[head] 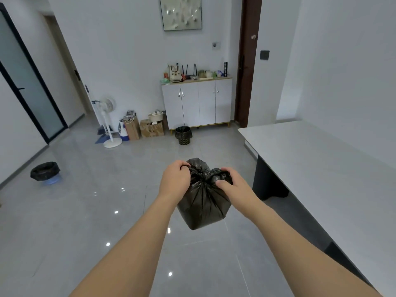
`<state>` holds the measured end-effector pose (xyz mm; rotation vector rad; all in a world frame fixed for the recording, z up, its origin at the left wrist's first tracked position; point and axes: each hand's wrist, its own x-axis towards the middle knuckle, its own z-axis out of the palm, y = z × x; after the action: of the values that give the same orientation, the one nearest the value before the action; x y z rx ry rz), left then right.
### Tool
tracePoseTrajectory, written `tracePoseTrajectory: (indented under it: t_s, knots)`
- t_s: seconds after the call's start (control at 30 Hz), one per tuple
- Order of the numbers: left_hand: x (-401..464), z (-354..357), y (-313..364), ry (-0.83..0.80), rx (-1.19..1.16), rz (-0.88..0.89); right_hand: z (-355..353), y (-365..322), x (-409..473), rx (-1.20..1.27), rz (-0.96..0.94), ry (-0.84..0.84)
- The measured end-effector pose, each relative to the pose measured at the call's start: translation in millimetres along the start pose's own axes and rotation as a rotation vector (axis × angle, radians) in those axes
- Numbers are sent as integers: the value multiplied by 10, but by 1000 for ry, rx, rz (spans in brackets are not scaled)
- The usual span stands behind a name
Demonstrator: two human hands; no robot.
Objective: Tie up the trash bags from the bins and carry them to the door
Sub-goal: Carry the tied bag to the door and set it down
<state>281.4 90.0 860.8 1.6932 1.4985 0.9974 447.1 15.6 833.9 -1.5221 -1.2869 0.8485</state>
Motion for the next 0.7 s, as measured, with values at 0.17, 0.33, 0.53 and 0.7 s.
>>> tracePoseTrajectory:
  t_s: [0.17,0.33,0.53,0.7]
  knots:
    - [387,309,134,-10,-60,-12,-264,125,442,-127,-51,91]
    - [969,496,94,-38,-113,-54,-321,249,1088,-85,-54,210]
    - [2037,829,-134,-34,-180,-71,-232,325,2160,-63,-47,212]
    - [3156,957,-233,-55,-212,-118,-151,260,3215,-40,-10,187]
